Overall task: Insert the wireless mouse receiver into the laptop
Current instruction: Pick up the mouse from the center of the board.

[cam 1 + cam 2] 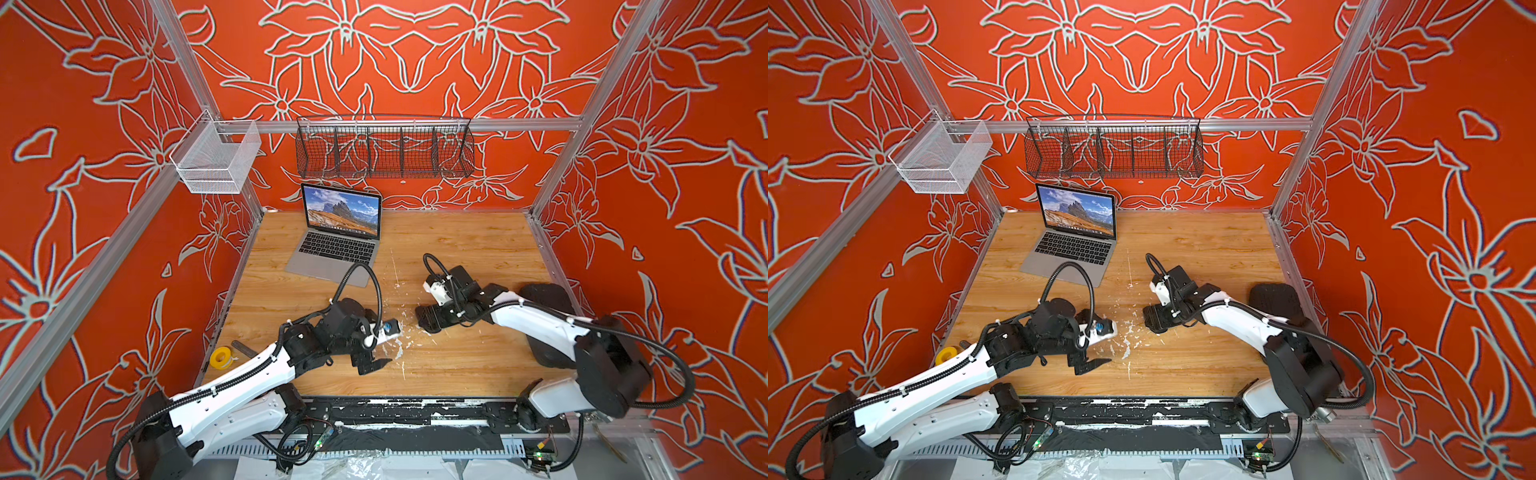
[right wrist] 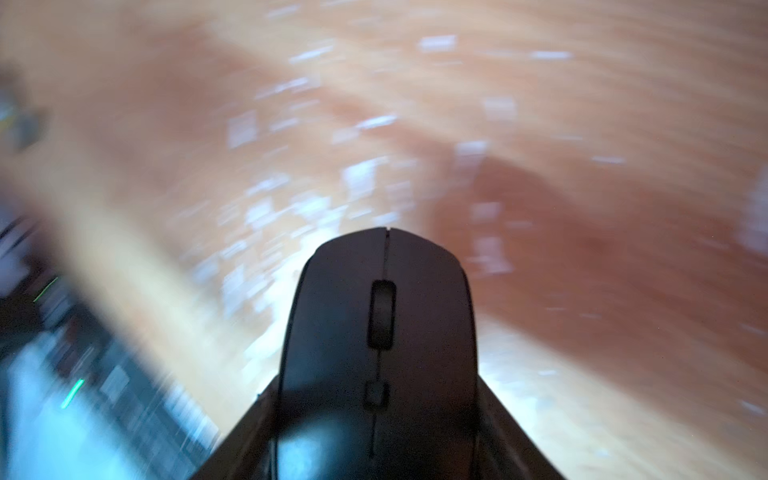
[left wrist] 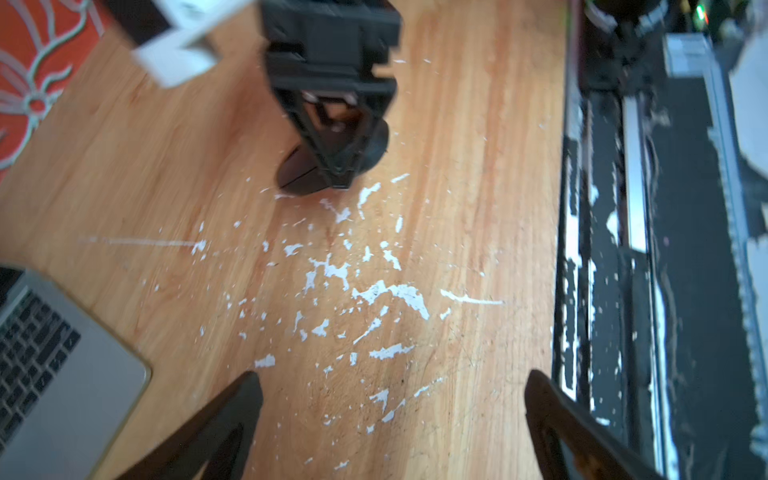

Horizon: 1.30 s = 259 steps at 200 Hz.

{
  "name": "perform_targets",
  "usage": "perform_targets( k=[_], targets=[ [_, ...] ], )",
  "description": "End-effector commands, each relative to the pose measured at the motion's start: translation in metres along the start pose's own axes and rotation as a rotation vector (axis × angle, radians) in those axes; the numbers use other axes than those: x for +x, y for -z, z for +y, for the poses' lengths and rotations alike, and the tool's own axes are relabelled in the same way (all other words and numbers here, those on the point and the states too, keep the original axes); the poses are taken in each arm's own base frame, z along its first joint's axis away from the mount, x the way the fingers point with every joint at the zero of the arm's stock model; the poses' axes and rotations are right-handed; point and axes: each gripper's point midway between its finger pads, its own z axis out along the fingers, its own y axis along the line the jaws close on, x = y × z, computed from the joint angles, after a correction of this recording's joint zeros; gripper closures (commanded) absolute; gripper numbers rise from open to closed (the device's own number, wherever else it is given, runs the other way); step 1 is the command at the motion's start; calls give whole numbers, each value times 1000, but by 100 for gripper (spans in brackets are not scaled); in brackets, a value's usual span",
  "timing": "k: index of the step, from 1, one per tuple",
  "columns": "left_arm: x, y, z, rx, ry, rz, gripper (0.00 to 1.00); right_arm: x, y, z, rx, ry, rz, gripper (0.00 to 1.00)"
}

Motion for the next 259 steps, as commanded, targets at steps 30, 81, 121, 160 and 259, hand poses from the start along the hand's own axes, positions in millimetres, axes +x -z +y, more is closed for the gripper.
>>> perform_targets(
  k=[30, 81, 121, 160, 259],
  targets=[
    [-19, 1, -9, 34, -263, -55, 3, 36, 61, 104, -555, 304, 94, 64],
    [-49, 2, -5, 9, -295, -179, 3, 49, 63, 112, -627, 296, 168, 65],
    [-68, 4, -32, 149, -314, -293, 13, 46, 66, 119, -676, 301, 166, 66],
    [-72, -5, -41, 204, -324, -307, 29, 44, 70, 124, -709, 305, 161, 66],
    [-86, -8, -46, 270, -255, -328, 78, 41, 61, 116, -666, 285, 179, 68]
  ],
)
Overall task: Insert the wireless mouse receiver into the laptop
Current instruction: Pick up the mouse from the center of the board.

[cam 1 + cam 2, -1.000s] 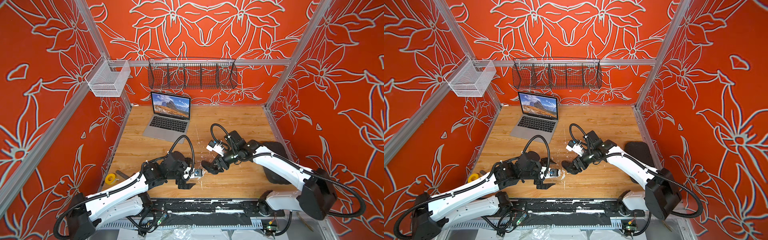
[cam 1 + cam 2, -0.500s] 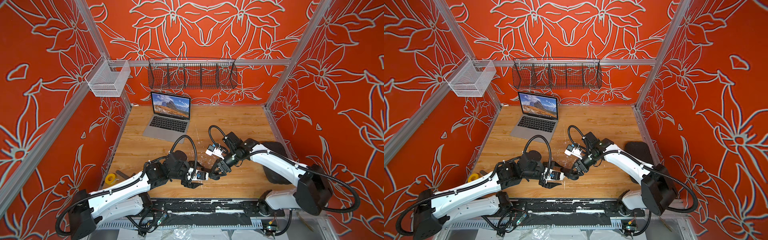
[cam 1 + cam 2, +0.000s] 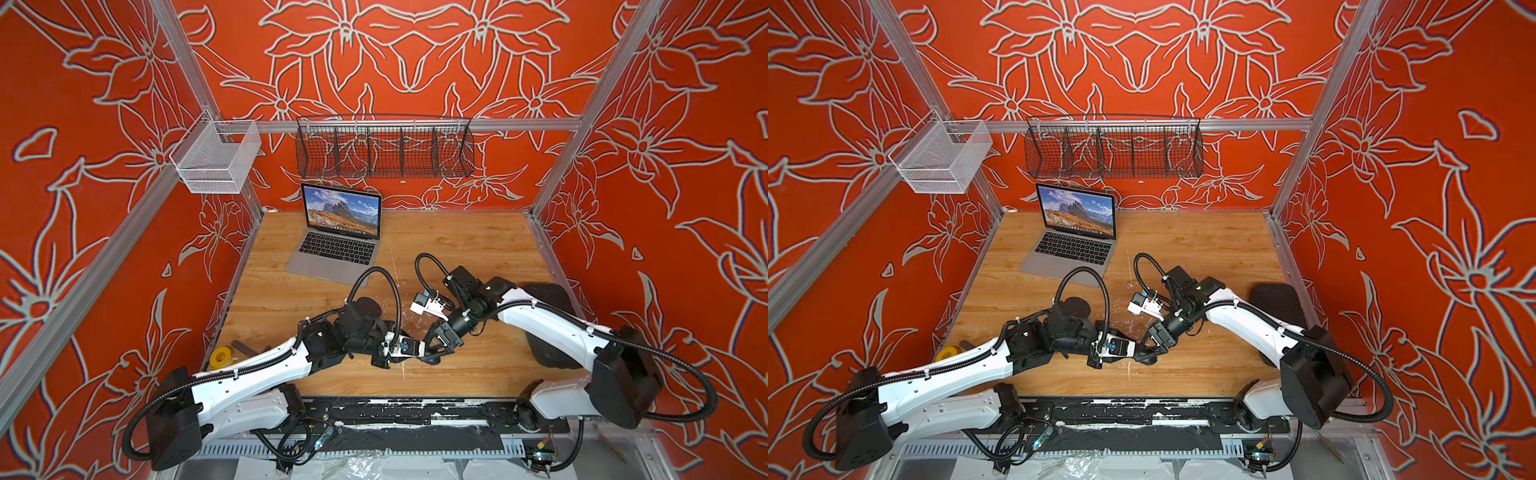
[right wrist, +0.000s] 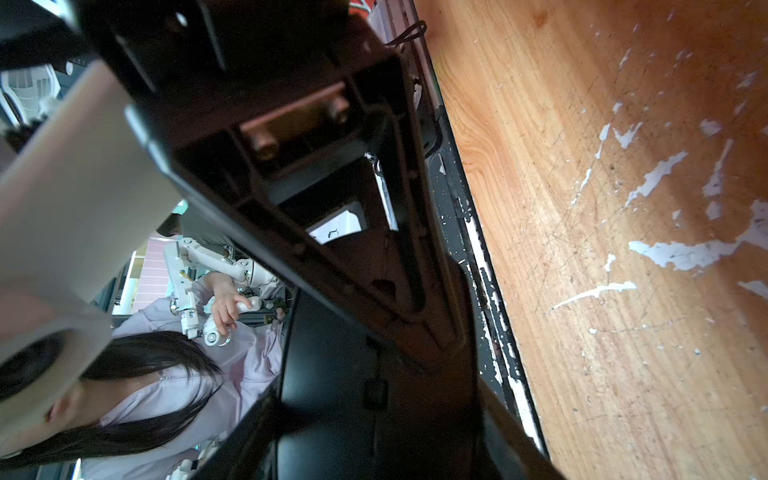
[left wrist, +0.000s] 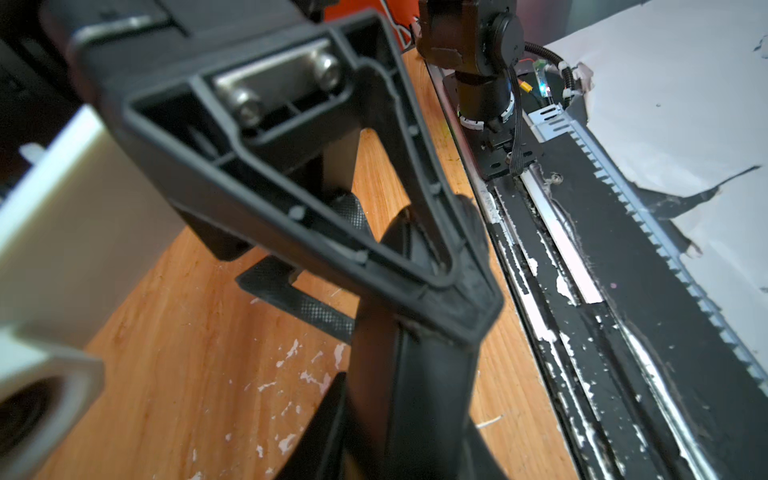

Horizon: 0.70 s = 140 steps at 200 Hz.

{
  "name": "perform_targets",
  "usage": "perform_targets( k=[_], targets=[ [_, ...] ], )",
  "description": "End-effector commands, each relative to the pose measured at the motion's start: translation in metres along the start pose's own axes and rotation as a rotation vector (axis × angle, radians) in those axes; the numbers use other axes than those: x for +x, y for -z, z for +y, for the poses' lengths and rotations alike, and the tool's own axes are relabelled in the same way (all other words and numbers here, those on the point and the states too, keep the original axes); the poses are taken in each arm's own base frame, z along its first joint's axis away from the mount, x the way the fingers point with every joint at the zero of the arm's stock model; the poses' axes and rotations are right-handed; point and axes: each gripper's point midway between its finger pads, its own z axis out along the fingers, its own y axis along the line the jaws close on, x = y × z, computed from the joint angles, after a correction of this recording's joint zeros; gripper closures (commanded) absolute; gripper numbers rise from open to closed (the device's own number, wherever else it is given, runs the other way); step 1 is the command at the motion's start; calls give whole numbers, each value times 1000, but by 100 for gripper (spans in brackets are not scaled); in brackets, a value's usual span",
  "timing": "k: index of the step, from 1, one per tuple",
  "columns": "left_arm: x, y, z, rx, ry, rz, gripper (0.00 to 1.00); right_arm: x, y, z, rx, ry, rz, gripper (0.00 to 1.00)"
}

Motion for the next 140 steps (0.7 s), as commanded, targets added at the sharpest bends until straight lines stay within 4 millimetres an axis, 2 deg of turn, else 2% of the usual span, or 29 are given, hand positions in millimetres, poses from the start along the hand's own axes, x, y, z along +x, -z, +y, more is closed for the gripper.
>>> perform_targets(
  k=[1, 13, 23, 32, 43, 45, 48, 79, 91, 95, 117, 140],
  targets=[
    [-19, 2, -17, 116, 65, -51, 78, -18, 4, -4, 40, 107, -28, 68],
    [-20, 3, -19, 144, 107, -35, 86, -21, 7, -11, 77, 96, -34, 66],
    [-20, 3, -19, 154, 160, -12, 92, -25, 10, -18, 116, 88, -48, 54],
    [-18, 4, -17, 149, 218, 11, 100, -29, 15, -25, 162, 74, -73, 34],
    [-12, 4, -8, 103, 322, 47, 100, -35, 24, -31, 221, 67, -122, 16],
    [-10, 4, -7, 98, 345, 52, 100, -36, 26, -32, 232, 64, -134, 7],
    [-8, 4, -4, 91, 377, 57, 100, -38, 30, -34, 250, 62, -153, 3],
    [26, 12, 28, 107, 901, 80, 100, -56, 72, -45, 516, 94, -407, 3],
    [40, 12, 36, 149, 1070, 82, 100, -58, 91, -57, 639, 87, -541, 3],
    [45, 11, 37, 164, 1113, 87, 100, -59, 96, -56, 656, 111, -585, 3],
    [56, 6, 42, 282, 1279, 90, 100, -48, 88, -58, 640, 218, -674, 4],
    [57, 1, 47, 387, 1353, 99, 100, -43, 74, -68, 584, 171, -694, 13]
  ],
)
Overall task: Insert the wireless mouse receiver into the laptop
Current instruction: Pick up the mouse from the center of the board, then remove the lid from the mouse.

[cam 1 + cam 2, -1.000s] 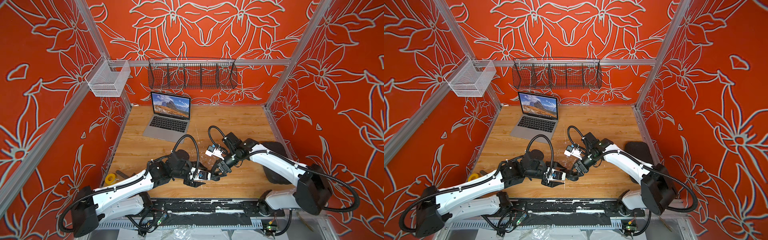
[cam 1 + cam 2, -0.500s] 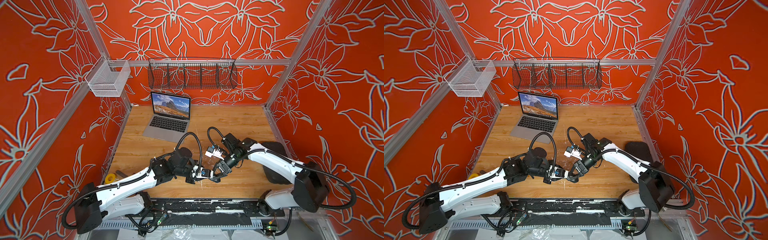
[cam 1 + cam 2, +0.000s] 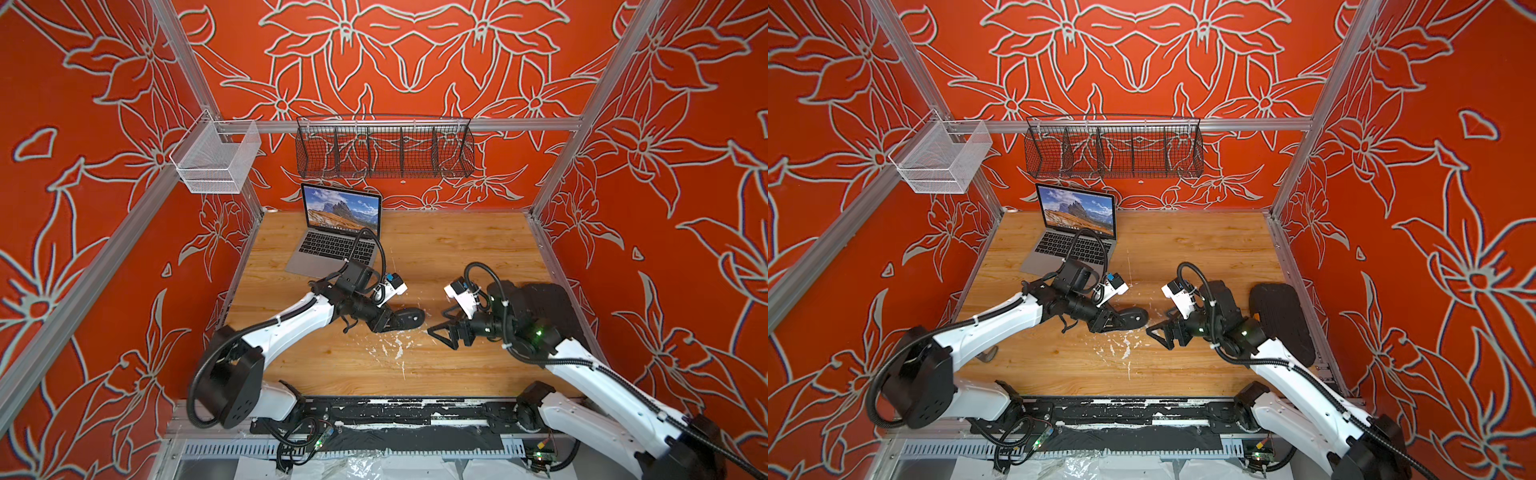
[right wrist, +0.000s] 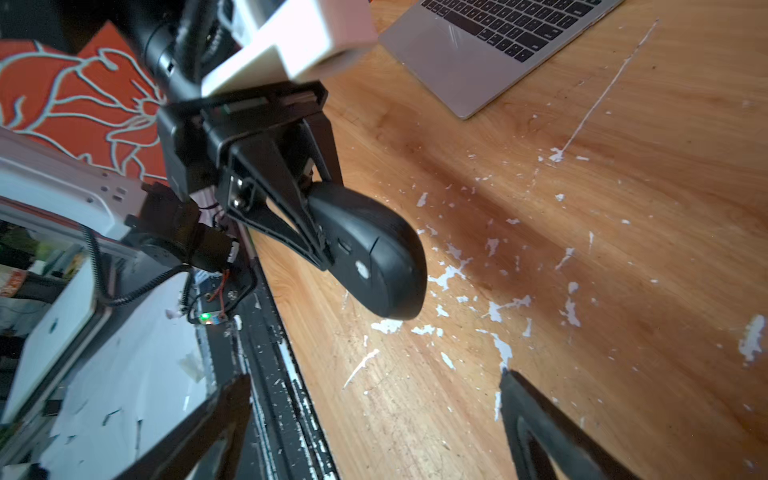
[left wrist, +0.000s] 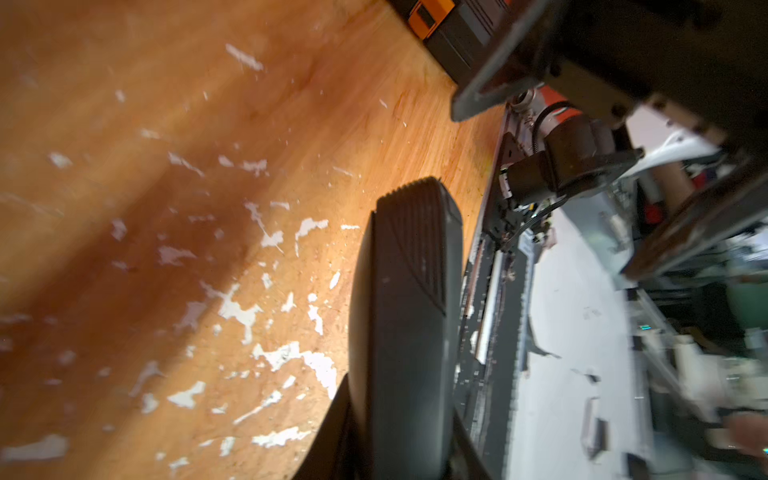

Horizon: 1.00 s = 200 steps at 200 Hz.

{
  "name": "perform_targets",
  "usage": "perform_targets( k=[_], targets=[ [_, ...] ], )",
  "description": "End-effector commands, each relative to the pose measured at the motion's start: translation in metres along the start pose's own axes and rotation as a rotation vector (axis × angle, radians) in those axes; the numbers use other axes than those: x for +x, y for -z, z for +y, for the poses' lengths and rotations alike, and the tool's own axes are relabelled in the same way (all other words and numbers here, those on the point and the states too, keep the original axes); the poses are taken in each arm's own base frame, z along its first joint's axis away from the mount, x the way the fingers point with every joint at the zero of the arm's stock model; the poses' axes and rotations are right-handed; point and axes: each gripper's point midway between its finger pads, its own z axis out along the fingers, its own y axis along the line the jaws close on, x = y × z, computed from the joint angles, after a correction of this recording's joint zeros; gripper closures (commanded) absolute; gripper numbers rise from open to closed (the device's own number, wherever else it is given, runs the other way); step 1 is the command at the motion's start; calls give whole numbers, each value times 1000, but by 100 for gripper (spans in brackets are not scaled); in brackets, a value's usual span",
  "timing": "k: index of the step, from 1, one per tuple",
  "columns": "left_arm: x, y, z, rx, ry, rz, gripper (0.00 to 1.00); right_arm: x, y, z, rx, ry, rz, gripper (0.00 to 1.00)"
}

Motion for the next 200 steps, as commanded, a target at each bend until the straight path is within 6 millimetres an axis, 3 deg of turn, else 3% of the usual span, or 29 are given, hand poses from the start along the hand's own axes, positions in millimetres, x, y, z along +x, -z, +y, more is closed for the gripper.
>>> perform_targets(
  k=[1, 38, 82, 138, 159, 186, 200],
  targets=[
    [0, 1, -23, 195, 149, 64, 100, -18, -11, -8, 21, -35, -122, 14],
    [2, -4, -17, 209, 182, 71, 100, -4, -37, 3, -71, -102, -41, 27],
    [3, -5, -16, 209, 188, 68, 100, -2, -54, 15, -135, -99, 10, 39],
    [3, -3, -19, 214, 175, 66, 100, 2, -58, -3, -44, -138, 9, 65],
    [2, -2, -20, 212, 168, 62, 100, 7, -59, -9, -15, -162, 19, 64],
    [3, -2, -19, 210, 173, 67, 100, 8, -58, -15, 19, -172, 20, 47],
    [3, -2, -18, 207, 177, 68, 100, 8, -56, -19, 48, -170, 14, 43]
  ],
)
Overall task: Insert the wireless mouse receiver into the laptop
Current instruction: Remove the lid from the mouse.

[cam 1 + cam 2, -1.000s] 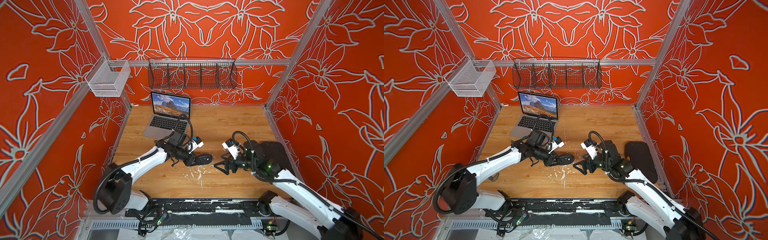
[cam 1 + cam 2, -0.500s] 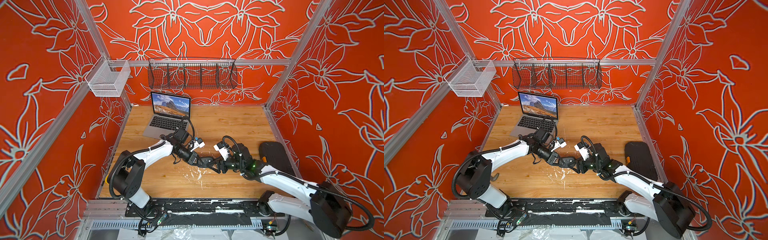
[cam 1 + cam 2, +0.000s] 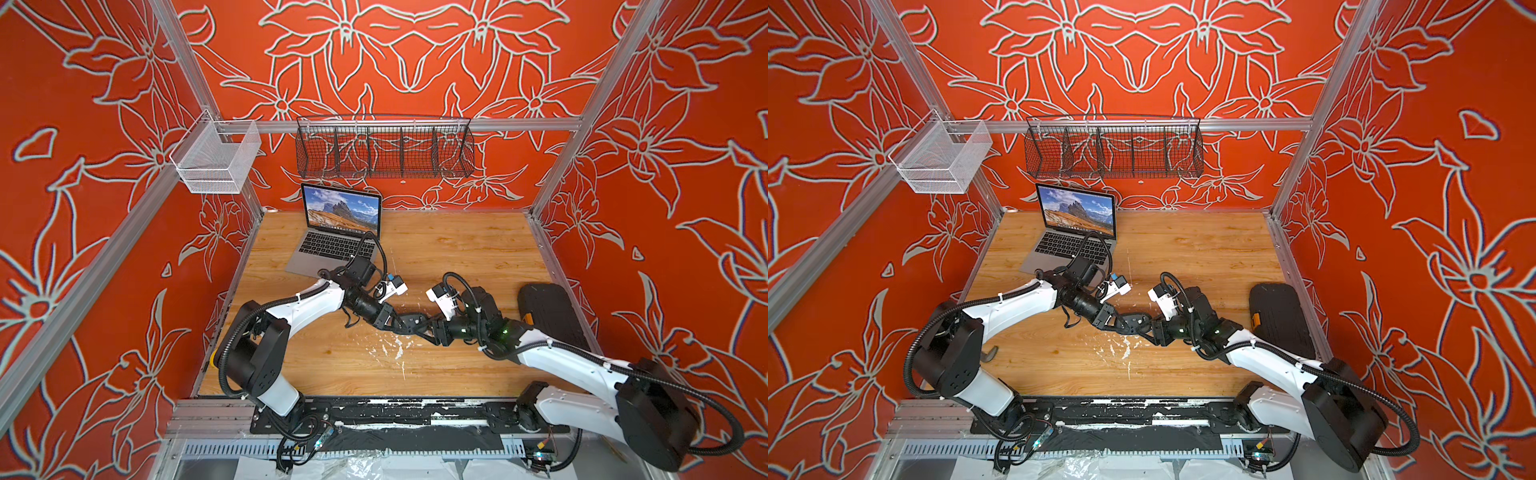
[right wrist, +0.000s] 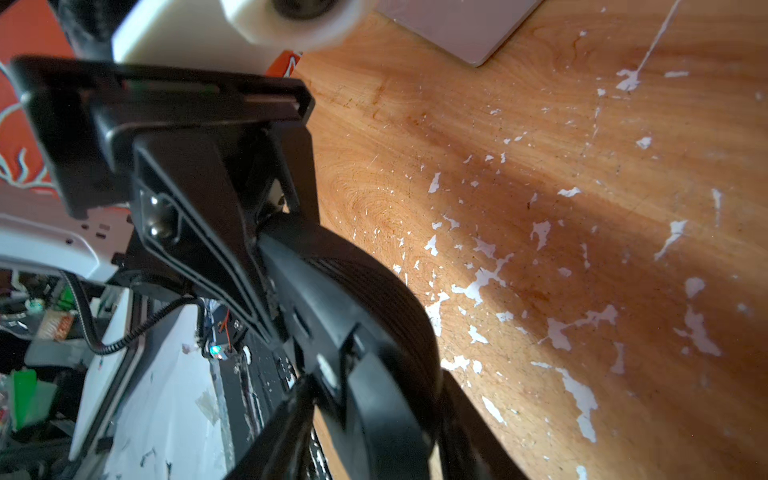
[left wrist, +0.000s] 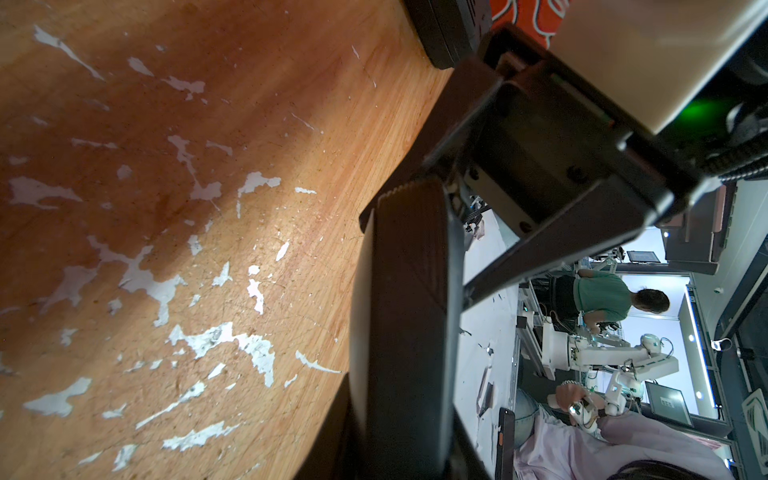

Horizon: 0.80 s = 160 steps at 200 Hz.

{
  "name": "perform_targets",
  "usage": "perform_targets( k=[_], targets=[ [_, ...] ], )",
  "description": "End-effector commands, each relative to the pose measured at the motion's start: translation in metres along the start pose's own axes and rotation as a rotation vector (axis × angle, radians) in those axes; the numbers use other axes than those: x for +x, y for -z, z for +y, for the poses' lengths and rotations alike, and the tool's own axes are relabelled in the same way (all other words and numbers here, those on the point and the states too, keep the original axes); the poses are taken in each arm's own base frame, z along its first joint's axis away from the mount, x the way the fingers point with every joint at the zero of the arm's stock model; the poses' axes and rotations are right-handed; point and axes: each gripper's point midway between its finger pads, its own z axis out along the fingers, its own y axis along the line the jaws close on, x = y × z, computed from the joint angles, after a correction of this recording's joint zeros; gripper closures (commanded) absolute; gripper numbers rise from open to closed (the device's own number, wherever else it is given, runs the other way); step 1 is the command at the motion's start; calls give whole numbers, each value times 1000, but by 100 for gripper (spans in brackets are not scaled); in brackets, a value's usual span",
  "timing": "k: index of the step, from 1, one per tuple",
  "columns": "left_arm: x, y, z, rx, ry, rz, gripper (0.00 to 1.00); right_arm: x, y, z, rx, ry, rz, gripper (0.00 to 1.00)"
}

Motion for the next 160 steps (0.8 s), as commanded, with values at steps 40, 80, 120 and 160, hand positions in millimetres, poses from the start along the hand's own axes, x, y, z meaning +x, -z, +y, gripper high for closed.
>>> perform_targets(
  k=[40, 80, 120, 160],
  targets=[
    [-1, 3, -13, 51, 4, 0, 100, -11, 10, -14, 123, 13, -48, 52],
    [-3, 5, -2, 20, 37, -7, 100, -12, 17, -14, 141, 25, -53, 66],
    [-7, 12, 16, -27, 108, -36, 100, -11, 27, -17, 179, 23, -70, 98],
    [-9, 36, 63, -199, 260, -103, 100, 0, 49, -70, 536, 12, -28, 100]
  ],
)
